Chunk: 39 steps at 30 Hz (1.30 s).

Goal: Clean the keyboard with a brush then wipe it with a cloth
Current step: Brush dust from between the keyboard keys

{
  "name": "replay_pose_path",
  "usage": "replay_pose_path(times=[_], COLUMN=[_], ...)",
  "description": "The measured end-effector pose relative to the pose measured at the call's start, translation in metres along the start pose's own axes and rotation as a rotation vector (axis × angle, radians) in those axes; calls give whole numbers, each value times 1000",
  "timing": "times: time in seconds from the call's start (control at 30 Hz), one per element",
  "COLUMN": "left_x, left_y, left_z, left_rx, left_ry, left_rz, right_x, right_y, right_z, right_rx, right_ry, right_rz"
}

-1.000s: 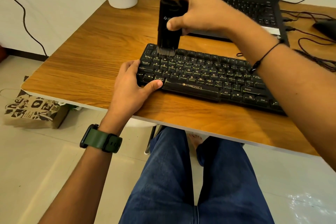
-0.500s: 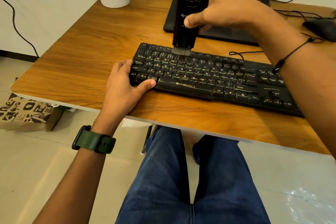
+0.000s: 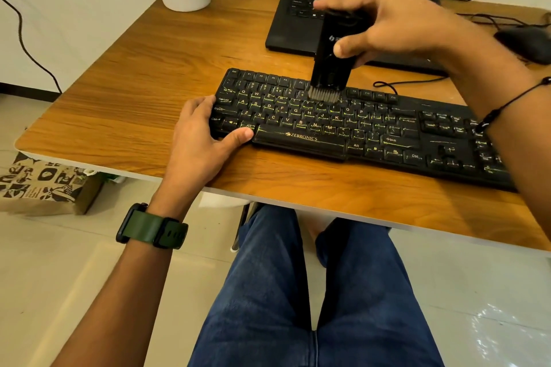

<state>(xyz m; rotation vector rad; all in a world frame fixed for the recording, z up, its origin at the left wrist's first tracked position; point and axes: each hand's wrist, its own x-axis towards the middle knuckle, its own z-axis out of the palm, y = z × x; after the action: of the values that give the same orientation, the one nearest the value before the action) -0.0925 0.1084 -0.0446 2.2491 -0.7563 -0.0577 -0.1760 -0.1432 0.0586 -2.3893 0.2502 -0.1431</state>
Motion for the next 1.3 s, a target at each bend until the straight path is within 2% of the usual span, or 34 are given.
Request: replay_pose_path(times=[0.13,0.27,0.47,0.6,0.87,1.13,1.3], left_x=[0,-1,-2,-2,-1,-1,-3], left_y=[0,0,0,1,1,2,3], left_z=[0,0,0,0,0,-1,0], left_rx=[15,31,30,27,35,60,60], left_ry=[4,3,13,16,5,12,15], left_rz=[0,9,20,25,0,1,5], right_x=[9,12,-10,-12,18,-21,-14], right_y=[-10,-13,7,0,-24,8,-4], right_z=[8,18,-3,-10,28,-8,-4], right_rx=[6,-51,-81,-69,-75,-50,-24], right_ry=[62,11,-8,71,36,34,103], right_rz=[-56,-63,6,-18,-90,20,-54])
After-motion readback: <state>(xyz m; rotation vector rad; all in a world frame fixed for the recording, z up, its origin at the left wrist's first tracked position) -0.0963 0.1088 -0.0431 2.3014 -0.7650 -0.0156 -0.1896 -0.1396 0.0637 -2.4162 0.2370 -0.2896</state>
